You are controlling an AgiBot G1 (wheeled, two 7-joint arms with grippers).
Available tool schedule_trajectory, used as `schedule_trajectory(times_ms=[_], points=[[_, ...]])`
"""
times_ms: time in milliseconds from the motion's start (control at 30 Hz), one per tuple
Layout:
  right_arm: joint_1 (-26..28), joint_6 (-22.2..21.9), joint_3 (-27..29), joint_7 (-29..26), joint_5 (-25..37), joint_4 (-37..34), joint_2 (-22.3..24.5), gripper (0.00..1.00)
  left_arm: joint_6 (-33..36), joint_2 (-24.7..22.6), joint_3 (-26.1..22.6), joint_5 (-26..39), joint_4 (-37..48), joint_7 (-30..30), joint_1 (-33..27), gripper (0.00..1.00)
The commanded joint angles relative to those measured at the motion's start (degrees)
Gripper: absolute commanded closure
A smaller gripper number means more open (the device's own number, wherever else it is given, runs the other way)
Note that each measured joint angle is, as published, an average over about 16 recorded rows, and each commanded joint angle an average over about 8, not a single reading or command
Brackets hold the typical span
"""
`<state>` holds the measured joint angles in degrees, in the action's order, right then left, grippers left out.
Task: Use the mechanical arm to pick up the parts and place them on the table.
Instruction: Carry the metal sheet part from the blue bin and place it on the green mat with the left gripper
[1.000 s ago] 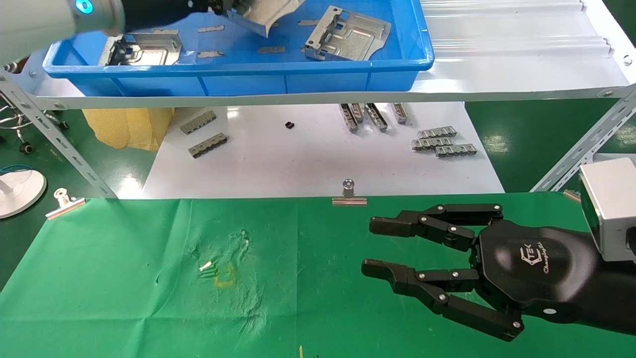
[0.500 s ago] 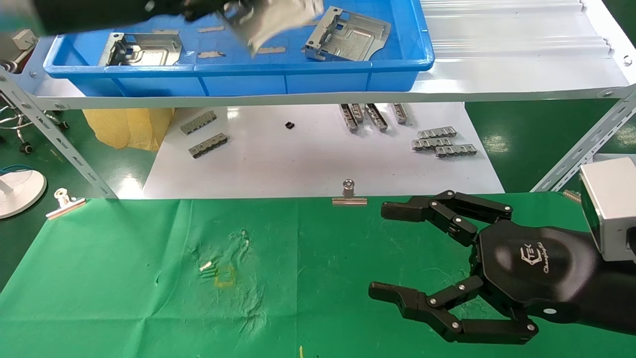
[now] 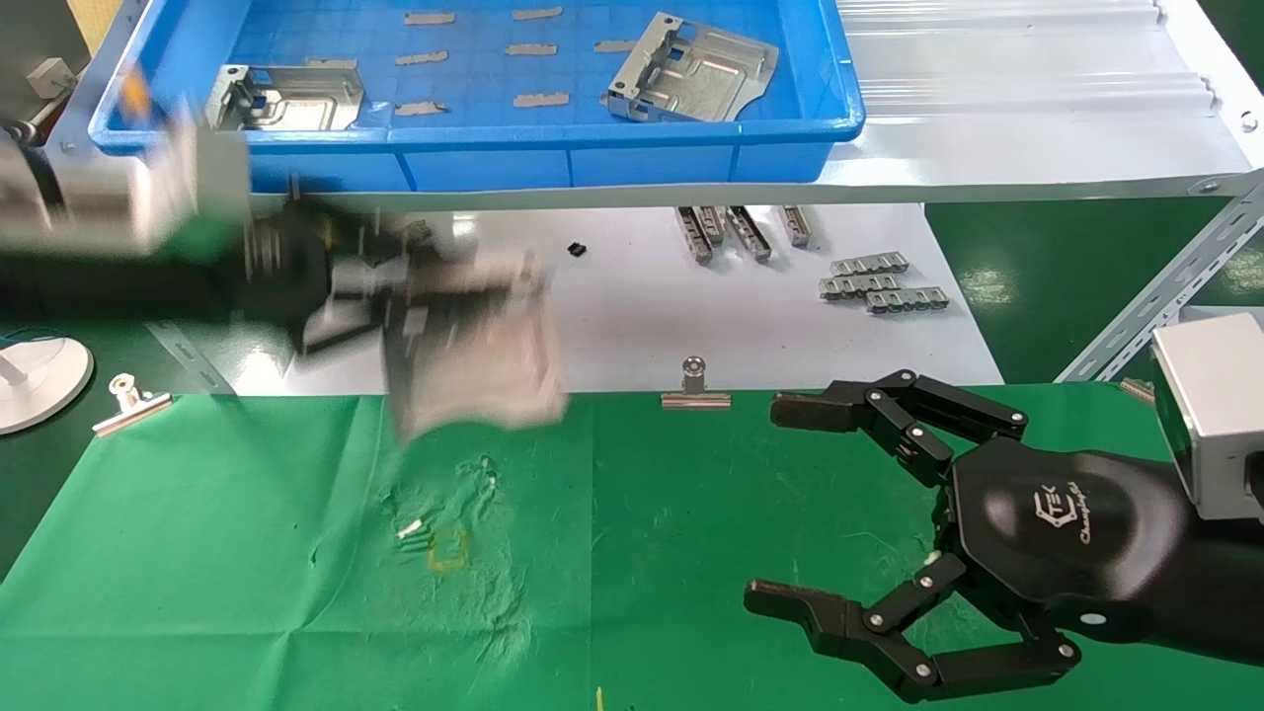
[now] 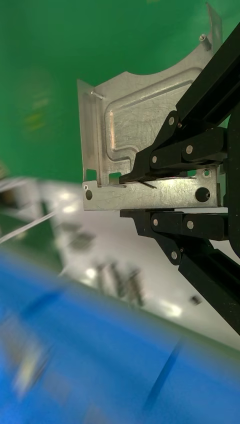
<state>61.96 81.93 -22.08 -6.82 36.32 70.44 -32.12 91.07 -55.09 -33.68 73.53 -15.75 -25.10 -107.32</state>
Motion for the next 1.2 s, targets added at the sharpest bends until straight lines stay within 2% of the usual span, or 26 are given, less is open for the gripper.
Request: schedule_trajectory(times_ms=[33, 200, 400, 433, 467, 667, 700, 733, 967, 1200], points=[[0.0, 0.0, 0.0, 0.0, 0.0, 0.0, 0.0, 0.0, -0.16, 1.38, -1.97, 0.68, -2.26, -2.81, 2.54, 1.0], [0.0, 0.0, 0.0, 0.0, 0.0, 0.0, 0.0, 0.0, -1.84, 0.54, -5.14, 3.8, -0.41, -9.45, 4.85, 1.0], [0.0, 0.0, 0.0, 0.0, 0.0, 0.0, 0.0, 0.0, -4.51, -1.75, -6.94, 6.4, 4.85, -13.51, 5.69, 1.0], [0.0, 0.0, 0.0, 0.0, 0.0, 0.0, 0.0, 0.0, -4.95, -2.12, -7.11, 6.66, 5.65, -14.05, 5.82, 0.97], [0.0, 0.0, 0.0, 0.0, 0.0, 0.0, 0.0, 0.0, -5.39, -2.47, -7.25, 6.89, 6.38, -14.63, 5.94, 0.87], [0.0, 0.0, 0.0, 0.0, 0.0, 0.0, 0.0, 0.0, -7.5, -4.4, -8.03, 8.11, 9.11, -18.55, 6.54, 0.12], [0.0, 0.0, 0.0, 0.0, 0.0, 0.0, 0.0, 0.0, -7.87, -4.69, -8.19, 8.37, 9.35, -19.24, 6.57, 0.03], [0.0, 0.0, 0.0, 0.0, 0.0, 0.0, 0.0, 0.0, -8.28, -4.97, -8.35, 8.62, 9.58, -19.93, 6.56, 0.0], [0.0, 0.0, 0.0, 0.0, 0.0, 0.0, 0.0, 0.0, -10.01, -6.14, -8.64, 9.17, 11.15, -23.25, 5.82, 0.0], [0.0, 0.0, 0.0, 0.0, 0.0, 0.0, 0.0, 0.0, -5.69, -5.0, -7.63, 7.61, 13.21, -23.74, 4.97, 0.0]])
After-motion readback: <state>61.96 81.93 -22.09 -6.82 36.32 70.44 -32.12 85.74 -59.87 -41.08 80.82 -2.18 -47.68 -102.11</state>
